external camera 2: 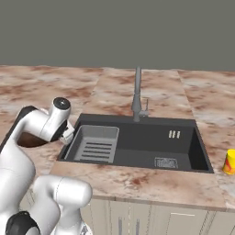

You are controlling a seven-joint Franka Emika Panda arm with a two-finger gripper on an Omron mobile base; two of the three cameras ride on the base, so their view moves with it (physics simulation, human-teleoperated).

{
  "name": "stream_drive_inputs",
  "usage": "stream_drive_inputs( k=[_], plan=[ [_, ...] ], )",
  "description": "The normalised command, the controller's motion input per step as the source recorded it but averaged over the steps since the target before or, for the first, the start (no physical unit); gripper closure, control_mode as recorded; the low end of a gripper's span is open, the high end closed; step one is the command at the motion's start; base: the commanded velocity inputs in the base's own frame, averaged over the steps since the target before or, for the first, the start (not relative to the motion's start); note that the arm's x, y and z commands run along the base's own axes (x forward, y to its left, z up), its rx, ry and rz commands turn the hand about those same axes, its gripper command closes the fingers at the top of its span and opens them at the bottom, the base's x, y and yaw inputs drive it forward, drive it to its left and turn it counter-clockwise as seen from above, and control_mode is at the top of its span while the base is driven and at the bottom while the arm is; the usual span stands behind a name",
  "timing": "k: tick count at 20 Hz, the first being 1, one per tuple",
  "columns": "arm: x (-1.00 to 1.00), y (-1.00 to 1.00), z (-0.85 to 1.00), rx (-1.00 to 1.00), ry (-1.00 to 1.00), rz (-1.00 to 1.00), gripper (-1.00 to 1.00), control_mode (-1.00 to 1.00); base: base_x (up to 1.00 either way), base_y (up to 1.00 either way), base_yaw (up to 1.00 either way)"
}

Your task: Pick the cup and bowl from the counter and place them on the counter next to the sink.

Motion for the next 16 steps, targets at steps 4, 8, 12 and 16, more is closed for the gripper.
stream_drive_inputs(
  k=[4,8,12,16],
  plan=[
    [0.31,0.26,-0.19,0.0,0.01,-0.03,1.0,-1.0,0.0,0.0,0.0],
    [0.06,0.03,-0.43,0.0,0.0,0.0,1.0,-1.0,0.0,0.0,0.0],
    [0.03,0.0,-0.43,0.0,0.0,0.0,1.0,-1.0,0.0,0.0,0.0],
    [0.0,0.0,-0.35,0.0,-0.01,0.0,1.0,-1.0,0.0,0.0,0.0]
  ],
)
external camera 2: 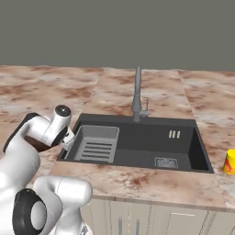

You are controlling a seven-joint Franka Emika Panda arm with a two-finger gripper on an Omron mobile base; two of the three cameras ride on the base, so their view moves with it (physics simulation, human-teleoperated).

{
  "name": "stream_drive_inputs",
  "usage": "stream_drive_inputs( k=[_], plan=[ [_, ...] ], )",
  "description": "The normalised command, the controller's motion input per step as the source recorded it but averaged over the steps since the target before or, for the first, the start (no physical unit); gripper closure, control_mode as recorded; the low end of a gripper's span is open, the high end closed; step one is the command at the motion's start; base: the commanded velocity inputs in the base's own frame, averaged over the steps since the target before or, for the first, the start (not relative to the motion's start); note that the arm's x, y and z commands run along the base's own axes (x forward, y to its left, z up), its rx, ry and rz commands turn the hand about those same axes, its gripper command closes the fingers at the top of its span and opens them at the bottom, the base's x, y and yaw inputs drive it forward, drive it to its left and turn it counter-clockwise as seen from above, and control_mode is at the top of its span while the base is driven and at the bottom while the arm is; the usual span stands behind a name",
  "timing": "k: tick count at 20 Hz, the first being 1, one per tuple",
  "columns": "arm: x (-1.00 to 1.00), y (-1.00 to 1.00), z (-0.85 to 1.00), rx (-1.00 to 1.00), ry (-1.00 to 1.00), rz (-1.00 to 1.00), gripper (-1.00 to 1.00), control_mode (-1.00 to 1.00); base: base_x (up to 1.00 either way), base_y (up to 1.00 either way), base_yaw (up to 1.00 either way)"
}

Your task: Pick the cup and bowl from the counter and place them on the counter next to the sink.

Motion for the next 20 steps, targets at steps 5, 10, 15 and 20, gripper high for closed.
stream_drive_inputs(
  k=[5,10,15,20],
  plan=[
    [0.0,0.1,-0.29,0.0,-0.08,0.0,1.0,-1.0,0.0,0.0,0.0],
    [0.0,0.1,-0.28,0.0,-0.1,0.0,1.0,-1.0,0.0,0.0,0.0],
    [0.0,0.04,-0.27,0.0,-0.09,0.0,1.0,-1.0,0.0,0.0,0.0],
    [0.11,0.2,-0.22,-0.02,-0.03,0.0,1.0,-1.0,0.0,0.0,0.0]
  ],
)
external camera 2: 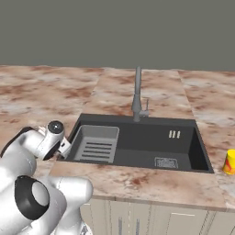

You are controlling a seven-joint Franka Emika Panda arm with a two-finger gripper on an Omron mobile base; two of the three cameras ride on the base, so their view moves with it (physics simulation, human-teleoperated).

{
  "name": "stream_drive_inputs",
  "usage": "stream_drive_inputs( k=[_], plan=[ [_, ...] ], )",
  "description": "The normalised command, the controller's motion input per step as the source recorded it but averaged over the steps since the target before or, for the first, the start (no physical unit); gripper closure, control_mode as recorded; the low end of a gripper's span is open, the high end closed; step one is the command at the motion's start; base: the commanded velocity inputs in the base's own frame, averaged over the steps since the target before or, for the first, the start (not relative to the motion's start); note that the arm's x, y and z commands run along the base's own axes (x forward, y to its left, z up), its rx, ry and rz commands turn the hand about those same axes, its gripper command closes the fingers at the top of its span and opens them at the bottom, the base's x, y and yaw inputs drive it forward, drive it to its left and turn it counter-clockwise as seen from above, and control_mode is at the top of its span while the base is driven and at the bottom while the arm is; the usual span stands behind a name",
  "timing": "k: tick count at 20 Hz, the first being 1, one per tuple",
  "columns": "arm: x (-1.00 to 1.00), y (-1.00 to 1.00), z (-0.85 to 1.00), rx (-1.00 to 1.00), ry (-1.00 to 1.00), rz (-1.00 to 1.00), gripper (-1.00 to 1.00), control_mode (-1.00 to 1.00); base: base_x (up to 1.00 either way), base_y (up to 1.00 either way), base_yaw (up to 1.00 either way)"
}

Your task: Pick the cup and bowl from the counter and place them on the counter next to the sink.

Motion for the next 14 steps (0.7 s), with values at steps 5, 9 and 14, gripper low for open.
stream_drive_inputs(
  k=[5,9,14],
  plan=[
    [0.16,0.07,-0.32,-0.07,0.0,0.0,1.0,-1.0,0.0,0.0,0.0],
    [0.11,0.01,-0.14,-0.04,0.0,0.0,1.0,-1.0,0.0,0.0,0.0],
    [0.0,0.0,0.0,0.0,0.0,0.0,-1.0,-1.0,0.0,0.0,0.0]
  ],
)
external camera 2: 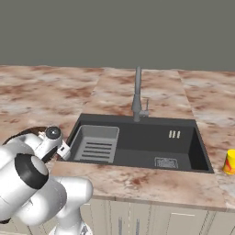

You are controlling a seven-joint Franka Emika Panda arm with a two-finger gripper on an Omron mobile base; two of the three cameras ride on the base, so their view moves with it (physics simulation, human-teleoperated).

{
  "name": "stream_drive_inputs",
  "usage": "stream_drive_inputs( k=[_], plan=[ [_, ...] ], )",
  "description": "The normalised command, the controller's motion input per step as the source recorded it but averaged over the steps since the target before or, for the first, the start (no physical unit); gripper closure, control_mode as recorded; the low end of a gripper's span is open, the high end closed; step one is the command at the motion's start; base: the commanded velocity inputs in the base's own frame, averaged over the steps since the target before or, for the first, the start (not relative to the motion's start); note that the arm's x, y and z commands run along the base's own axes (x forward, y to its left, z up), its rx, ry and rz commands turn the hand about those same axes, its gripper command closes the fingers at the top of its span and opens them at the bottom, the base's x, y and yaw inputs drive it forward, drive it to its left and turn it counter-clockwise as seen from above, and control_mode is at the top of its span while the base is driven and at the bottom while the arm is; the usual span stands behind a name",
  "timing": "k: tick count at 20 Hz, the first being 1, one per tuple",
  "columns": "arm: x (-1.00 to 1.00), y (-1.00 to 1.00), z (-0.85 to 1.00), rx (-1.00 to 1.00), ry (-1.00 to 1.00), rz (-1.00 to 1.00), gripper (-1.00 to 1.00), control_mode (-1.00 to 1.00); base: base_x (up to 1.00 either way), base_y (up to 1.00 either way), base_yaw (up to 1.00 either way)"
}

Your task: Pick the cup and bowl from the counter and place them on the counter next to the sink.

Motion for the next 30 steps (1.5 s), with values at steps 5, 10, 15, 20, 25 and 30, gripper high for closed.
stream_drive_inputs(
  k=[5,10,15,20,25,30],
  plan=[
    [0.01,0.1,0.1,-0.05,0.06,0.0,-1.0,-1.0,0.0,0.0,0.0],
    [0.0,0.0,0.52,-0.09,0.06,0.0,-1.0,-1.0,0.0,0.0,0.0],
    [-0.07,0.0,0.95,-0.01,-0.02,0.0,-1.0,-1.0,0.0,0.0,0.0],
    [-0.43,-0.17,0.75,0.0,-0.08,0.0,-1.0,-1.0,0.0,0.0,0.0],
    [-0.67,-0.6,0.65,-0.01,-0.11,0.05,-1.0,-1.0,0.0,0.0,0.0],
    [-1.0,-0.65,0.7,-0.02,-0.13,0.19,-1.0,-1.0,0.0,0.0,0.0]
  ],
)
